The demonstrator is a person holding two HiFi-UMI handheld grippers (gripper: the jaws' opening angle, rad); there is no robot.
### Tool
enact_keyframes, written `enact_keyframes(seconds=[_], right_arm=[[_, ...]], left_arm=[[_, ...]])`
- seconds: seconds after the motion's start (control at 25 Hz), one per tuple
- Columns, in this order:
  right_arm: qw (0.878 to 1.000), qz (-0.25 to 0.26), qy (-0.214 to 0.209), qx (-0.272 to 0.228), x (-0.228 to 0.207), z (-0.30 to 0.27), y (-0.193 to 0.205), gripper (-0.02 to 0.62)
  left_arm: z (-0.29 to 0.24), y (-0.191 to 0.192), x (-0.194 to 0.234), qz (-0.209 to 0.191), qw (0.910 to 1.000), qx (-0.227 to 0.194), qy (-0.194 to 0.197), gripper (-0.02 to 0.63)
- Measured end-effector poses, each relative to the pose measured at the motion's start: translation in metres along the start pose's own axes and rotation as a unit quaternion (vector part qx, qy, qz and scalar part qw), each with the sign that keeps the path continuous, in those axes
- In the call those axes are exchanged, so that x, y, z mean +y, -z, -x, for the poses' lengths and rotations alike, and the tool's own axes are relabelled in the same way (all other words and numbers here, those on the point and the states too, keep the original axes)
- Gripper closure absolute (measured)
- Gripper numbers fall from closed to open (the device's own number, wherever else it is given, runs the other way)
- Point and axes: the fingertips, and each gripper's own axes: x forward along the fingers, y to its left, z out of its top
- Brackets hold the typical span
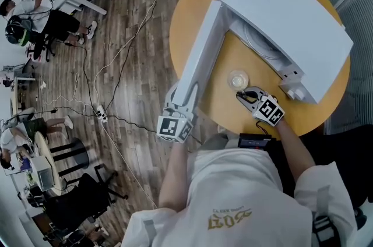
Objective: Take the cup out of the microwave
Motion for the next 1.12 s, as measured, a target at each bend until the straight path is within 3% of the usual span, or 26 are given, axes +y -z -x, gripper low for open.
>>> enact_keyframes(seconds=[0.64, 1.12], right_arm=[[0.998, -0.055, 0.042, 0.002, -0.008, 0.022, 0.010, 0.497], [0.988, -0.082, 0.123, -0.045, -0.009, 0.057, -0.020, 0.506]], left_arm=[[0.000, 0.001, -0.002, 0.000, 1.0000, -0.004, 0.001, 0.422], [0.002, 0.004, 0.002, 0.005, 0.9999, -0.010, 0.008, 0.420]])
